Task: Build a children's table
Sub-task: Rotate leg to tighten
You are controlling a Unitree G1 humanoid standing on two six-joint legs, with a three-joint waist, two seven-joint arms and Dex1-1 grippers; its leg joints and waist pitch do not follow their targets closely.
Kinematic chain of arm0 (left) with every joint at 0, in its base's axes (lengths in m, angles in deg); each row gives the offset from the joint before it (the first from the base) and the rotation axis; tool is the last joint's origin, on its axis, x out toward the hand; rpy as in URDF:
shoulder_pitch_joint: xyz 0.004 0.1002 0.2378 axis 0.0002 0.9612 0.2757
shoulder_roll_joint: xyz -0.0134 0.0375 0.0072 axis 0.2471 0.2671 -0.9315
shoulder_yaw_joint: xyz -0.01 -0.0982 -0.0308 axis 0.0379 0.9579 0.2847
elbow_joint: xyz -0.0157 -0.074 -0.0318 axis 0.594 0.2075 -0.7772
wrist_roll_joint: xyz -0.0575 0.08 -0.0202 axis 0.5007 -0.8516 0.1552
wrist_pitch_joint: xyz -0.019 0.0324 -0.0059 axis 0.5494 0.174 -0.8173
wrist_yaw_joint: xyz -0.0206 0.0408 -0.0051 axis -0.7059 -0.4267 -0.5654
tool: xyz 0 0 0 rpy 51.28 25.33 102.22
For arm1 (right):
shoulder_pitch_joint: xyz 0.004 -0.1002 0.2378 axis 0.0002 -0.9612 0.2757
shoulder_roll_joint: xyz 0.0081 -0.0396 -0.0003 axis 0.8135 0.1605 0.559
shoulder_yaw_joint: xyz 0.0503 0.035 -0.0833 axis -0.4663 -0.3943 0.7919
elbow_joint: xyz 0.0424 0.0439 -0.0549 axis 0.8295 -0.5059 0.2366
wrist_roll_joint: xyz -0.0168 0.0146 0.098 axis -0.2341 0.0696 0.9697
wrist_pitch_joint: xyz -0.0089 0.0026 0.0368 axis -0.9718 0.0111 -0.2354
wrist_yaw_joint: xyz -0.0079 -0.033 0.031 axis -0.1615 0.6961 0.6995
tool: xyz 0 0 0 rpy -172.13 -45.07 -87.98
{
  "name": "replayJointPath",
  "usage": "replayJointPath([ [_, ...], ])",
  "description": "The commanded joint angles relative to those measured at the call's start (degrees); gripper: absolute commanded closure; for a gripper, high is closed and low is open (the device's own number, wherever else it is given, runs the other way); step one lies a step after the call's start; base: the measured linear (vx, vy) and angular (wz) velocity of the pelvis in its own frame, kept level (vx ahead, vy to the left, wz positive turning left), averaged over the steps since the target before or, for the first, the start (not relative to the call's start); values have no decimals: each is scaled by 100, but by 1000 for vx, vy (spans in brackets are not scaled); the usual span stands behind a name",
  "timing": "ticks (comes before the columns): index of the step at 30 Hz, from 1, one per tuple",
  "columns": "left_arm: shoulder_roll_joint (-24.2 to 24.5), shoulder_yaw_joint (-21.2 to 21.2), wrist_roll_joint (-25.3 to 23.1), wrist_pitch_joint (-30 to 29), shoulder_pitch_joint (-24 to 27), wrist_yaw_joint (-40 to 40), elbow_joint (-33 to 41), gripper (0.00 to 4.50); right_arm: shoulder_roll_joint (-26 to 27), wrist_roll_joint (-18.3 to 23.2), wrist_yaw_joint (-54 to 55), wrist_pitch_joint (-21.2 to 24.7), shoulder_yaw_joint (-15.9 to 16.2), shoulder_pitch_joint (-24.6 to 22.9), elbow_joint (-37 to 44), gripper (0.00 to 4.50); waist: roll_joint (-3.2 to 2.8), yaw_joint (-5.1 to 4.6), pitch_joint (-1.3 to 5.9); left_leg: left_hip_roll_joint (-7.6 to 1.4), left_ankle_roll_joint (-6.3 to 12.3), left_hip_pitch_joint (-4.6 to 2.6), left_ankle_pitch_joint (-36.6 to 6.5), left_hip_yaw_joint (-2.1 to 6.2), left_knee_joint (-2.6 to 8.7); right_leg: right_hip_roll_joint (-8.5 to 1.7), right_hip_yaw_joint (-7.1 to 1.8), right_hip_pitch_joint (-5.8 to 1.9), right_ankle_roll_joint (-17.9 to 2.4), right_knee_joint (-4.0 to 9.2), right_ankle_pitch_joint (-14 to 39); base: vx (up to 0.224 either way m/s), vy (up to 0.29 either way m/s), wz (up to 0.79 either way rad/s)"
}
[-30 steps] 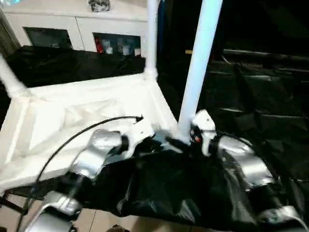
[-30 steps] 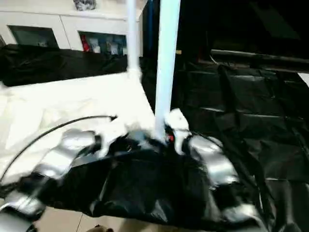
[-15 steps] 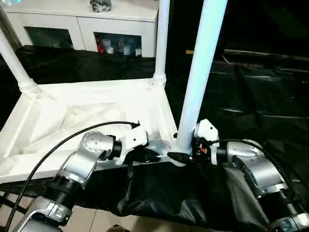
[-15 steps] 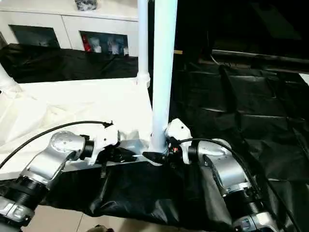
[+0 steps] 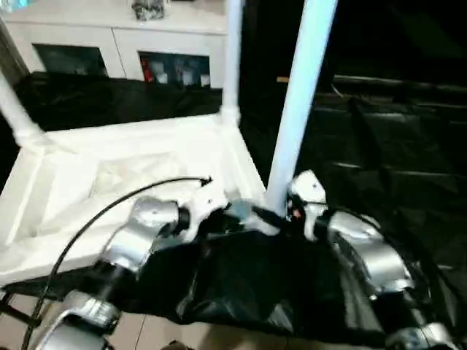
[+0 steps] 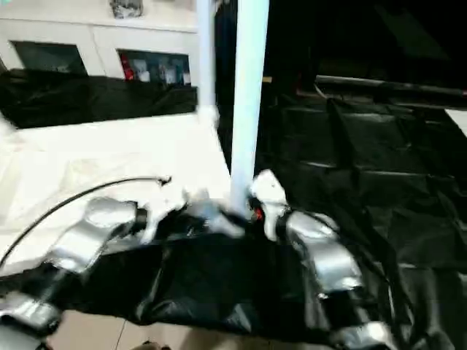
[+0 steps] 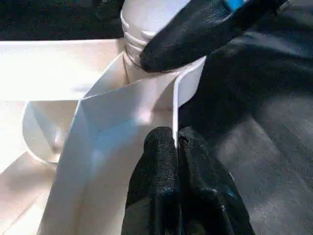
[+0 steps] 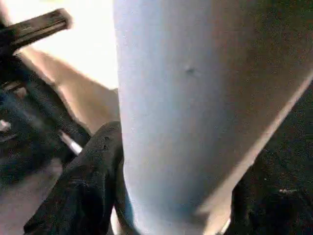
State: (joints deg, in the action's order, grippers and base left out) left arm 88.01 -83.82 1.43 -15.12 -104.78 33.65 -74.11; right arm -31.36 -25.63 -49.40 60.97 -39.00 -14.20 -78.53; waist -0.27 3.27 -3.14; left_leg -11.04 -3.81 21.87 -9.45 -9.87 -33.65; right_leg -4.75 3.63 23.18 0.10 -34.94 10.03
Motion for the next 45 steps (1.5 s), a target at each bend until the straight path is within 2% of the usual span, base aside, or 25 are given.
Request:
replayJointPath([
  [1, -459, 93, 17, -65, -388, -678, -38, 450, 499, -126, 926, 247, 16, 210, -551, 182, 20, -41, 322, -156, -122, -117, -2063, 84, 440, -342, -218, -147, -785, 596, 2875, 0, 0, 0],
  [2, -593, 126, -64, -155, -507, -1011, -206, 450, 711, -93, 1340, 340, -129, 345, -759, 182, 4, -49, 337, -159, -172, -103, -2060, 107, 453, -340, -200, -186, -740, 584, 2869, 0, 0, 0],
  [3, -707, 164, -94, -240, -600, -1249, -341, 450, 869, -81, 1635, 369, -213, 462, -920, 182, -10, -61, 339, -158, -175, -108, -2067, 96, 452, -333, -210, -167, -745, 592, 2802, 0, 0, 0],
  [4, -843, 199, -124, -282, -709, -1485, -500, 450, 1025, -129, 1908, 331, -255, 617, -1110, 182, 3, -74, 336, -158, -193, -120, -2139, 98, 446, -335, -210, -154, -770, 596, 2738, 0, 0, 0],
  [5, -876, 203, -133, -282, -736, -1536, -539, 450, 1057, -151, 1963, 307, -251, 660, -1159, 182, 9, -83, 338, -149, -188, -119, -2148, 93, 443, -329, -209, -155, -769, 599, 2718, 0, 0, 0],
  [6, -921, 205, -148, -266, -770, -1589, -590, 450, 1094, -202, 2022, 250, -232, 720, -1226, 182, -6, -83, 354, -146, -132, -107, -2084, 85, 438, -331, -217, -171, -810, 593, 2488, 0, 0, 0],
  [8, -964, 187, -187, -213, -804, -1603, -651, 450, 1134, -276, 2030, 146, -194, 785, -1283, 182, 5, -71, 368, -145, -58, -85, -1934, 70, 429, -335, -227, -194, -853, 574, 2210, 0, 0, 0],
  [10, -993, 136, -223, -75, -839, -1559, -709, 450, 1180, -255, 1874, 7, -189, 872, -1342, 113, 20, -64, 380, -149, 13, -67, -1771, 58, 425, -329, -230, -222, -930, 539, 1932, 0, 0, 0],
  [11, -994, 120, -229, -27, -848, -1525, -720, 450, 1189, -228, 1797, -21, -201, 899, -1359, 113, 11, -57, 385, -151, 30, -64, -1699, 57, 423, -328, -230, -230, -959, 522, 1827, 0, 0, 0],
  [12, -946, 92, -200, 35, -811, -1411, -645, 450, 1135, -210, 1633, -38, -188, 906, -1337, 111, 29, -58, 387, -151, 70, -60, -1608, 47, 419, -317, -231, -236, -1013, 506, 1651, 0, 0, 0],
  [14, -859, 31, -166, 169, -744, -1242, -539, 450, 1049, -248, 1471, -105, -120, 891, -1304, 84, 23, -36, 388, -160, 138, -61, -1513, 41, 413, -332, -230, -249, -1071, 491, 1550, 0, 0, 0],
  [15, -806, 9, -121, 171, -684, -1126, -446, 450, 985, -269, 1403, -145, -66, 868, -1264, 72, 42, -41, 388, -161, 148, -61, -1508, 34, 410, -331, -231, -251, -1072, 494, 1561, 0, 0, 0],
  [18, -614, -57, 16, 247, -477, -693, -161, 450, 718, -254, 878, -257, 142, 736, -999, 72, 39, -37, 378, -171, 169, -41, -1476, 44, 419, -338, -223, -276, -1073, 481, 1593, 0, 0, 0],
  [19, -462, -121, 91, 338, -340, -362, 10, 450, 505, -236, 444, -344, 295, 632, -792, 72, 37, -38, 379, -180, 169, -53, -1493, 39, 415, -339, -226, -263, -1064, 486, 1628, 0, 0, 0],
  [20, -462, -121, 91, 338, -340, -362, 10, 450, 505, -236, 444, -344, 295, 632, -792, 72, 33, -31, 382, -183, 195, -48, -1509, 42, 413, -338, -228, -275, -1066, 481, 1624, 0, 0, 0],
  [22, -274, -184, 163, 430, -196, -17, 169, 450, 203, -174, -154, -481, 457, 486, -501, 72, 39, -38, 365, -195, 206, -61, -1608, 32, 424, -324, -238, -245, -1072, 491, 1691, 0, 0, 0],
  [27, -4, -212, 240, 544, -89, 374, 310, 450, -266, 36, -1108, -512, 571, 252, -29, 72, 49, 17, 351, -205, 205, -71, -1702, 32, 435, -331, -248, -234, -1025, 500, 1879, 0, 0, 0],
  [28, 57, -209, 278, 544, -61, 474, 375, 450, -358, 69, -1272, -519, 601, 208, 64, 72, 32, 24, 349, -204, 191, -80, -1721, 34, 435, -330, -247, -226, -1021, 503, 1924, 0, 0, 0],
  [30, 250, -211, 404, 524, 52, 841, 623, 450, -657, 194, -1724, -494, 712, 82, 353, 72, 48, 36, 350, -216, 198, -79, -1733, 38, 438, -336, -253, -232, -1022, 499, 1924, 0, 0, 0],
  [32, 336, -216, 458, 537, 102, 1010, 707, 450, -794, 224, -1943, -483, 767, 25, 474, 97, 49, 36, 354, -216, 231, -69, -1676, 36, 436, -331, -252, -232, -1045, 486, 1838, 0, 0, 0],
  [41, 513, -236, 558, 508, 188, 1353, 829, 450, -1006, 246, -2404, -414, 888, -100, 695, 172, 70, 46, 350, -208, 195, -78, -1683, 35, 431, -336, -249, -221, -1057, 492, 1964, 0, 0, 0],
  [45, 488, -209, 541, 492, 208, 1272, 841, 450, -984, 279, -2405, -373, 916, -117, 704, 179, 73, 47, 353, -210, 205, -75, -1630, 34, 427, -335, -248, -225, -1084, 483, 1881, 0, 0, 0],
])
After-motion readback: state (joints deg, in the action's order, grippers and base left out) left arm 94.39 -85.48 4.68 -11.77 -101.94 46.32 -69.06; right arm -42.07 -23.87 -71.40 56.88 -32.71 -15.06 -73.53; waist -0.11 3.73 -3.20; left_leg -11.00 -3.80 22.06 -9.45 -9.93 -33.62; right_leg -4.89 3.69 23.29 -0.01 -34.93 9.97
